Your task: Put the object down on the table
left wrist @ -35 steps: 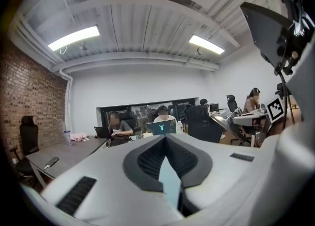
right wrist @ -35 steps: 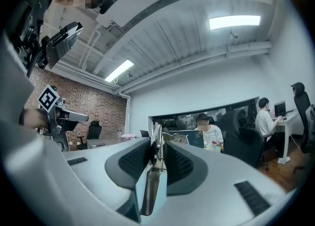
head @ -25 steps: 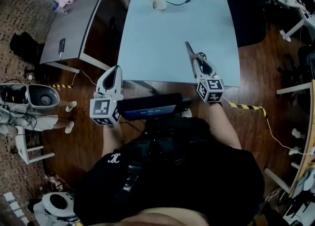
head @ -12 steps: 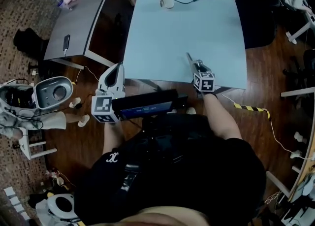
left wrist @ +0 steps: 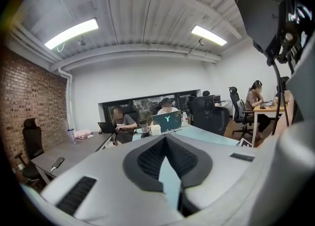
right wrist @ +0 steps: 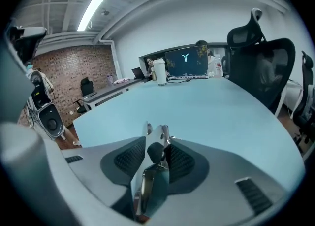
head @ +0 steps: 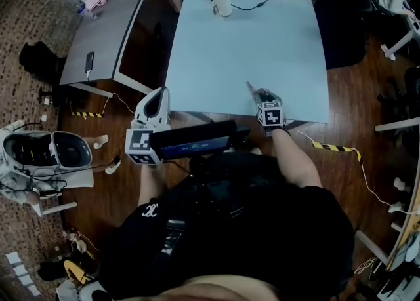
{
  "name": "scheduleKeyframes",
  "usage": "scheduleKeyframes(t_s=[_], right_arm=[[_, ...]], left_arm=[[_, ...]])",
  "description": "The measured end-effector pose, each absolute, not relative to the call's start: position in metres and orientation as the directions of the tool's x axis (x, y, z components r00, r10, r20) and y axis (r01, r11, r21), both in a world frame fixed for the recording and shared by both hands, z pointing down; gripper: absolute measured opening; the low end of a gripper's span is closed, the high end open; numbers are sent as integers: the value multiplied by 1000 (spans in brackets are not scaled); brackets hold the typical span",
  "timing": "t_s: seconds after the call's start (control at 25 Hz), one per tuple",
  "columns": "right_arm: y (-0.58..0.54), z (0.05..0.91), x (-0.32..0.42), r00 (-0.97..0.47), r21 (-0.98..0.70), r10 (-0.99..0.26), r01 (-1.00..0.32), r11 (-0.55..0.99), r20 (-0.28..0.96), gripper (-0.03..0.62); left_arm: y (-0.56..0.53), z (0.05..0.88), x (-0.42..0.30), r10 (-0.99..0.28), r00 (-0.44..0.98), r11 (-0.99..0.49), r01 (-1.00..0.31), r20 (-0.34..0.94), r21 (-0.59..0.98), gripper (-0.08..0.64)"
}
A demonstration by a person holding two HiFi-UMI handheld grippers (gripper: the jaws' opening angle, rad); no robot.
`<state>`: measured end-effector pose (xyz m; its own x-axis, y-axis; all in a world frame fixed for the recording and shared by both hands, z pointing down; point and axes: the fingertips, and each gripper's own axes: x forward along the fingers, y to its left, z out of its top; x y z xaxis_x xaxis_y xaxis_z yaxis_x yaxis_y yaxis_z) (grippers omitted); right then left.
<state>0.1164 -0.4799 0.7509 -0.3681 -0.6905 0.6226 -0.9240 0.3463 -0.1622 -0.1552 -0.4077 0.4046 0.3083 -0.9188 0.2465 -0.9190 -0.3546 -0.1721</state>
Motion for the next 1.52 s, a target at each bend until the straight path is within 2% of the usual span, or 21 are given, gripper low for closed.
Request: scheduleKeyframes(t_s=[0.2, 0.28, 0.36, 0.52, 0.64, 0.76, 0.88, 1.04, 1.12, 1.16, 1.24, 1.28, 1.52], right_arm=[[-486, 745, 126, -338, -78, -732, -927, 366, 591, 343], [-485, 735, 130, -331, -55, -746, -928, 370, 578, 370], [-486, 720, 134, -334, -45, -770, -928, 371, 544, 370], [-498, 681, 147, -355, -83, -840, -932, 353, 410, 370], [-505, 618, 165, -353, -130, -898, -935, 330, 263, 292], [-502, 531, 190, -319, -100, -946, -945, 312, 63, 194], [-482, 445, 209, -291, 4, -951, -956, 292, -107, 169], [-442, 356, 223, -263, 104, -931, -964, 244, -255, 166], [-429, 334, 224, -275, 100, -917, -961, 257, -289, 162], [-423, 329, 222, -293, 109, -907, -956, 272, -302, 133], [-412, 328, 217, -342, 142, -891, -939, 313, -299, -8], [-407, 331, 216, -361, 147, -889, -932, 332, -282, -25], [-383, 341, 221, -403, 125, -881, -915, 383, -249, -25]], left_arm=[[-414, 404, -149, -914, 323, -368, -915, 244, -167, -2], [-415, 404, -146, -912, 330, -374, -912, 246, -165, -2], [-417, 404, -142, -910, 335, -379, -910, 244, -165, -2], [-421, 398, -138, -918, 335, -373, -911, 214, -176, -2], [-424, 396, -132, -919, 338, -373, -912, 204, -172, -3], [-426, 404, -127, -912, 351, -388, -907, 214, -167, -3], [-427, 407, -119, -910, 356, -392, -906, 212, -160, -3], [-429, 408, -101, -909, 367, -397, -906, 195, -145, -3], [-429, 407, -90, -909, 375, -402, -905, 182, -139, -3], [-429, 407, -84, -908, 381, -405, -904, 175, -137, -3], [-427, 409, -73, -905, 392, -415, -900, 168, -135, -3], [-425, 410, -68, -903, 396, -419, -898, 168, -133, -3], [-412, 412, -54, -903, 396, -418, -898, 167, -134, -3]])
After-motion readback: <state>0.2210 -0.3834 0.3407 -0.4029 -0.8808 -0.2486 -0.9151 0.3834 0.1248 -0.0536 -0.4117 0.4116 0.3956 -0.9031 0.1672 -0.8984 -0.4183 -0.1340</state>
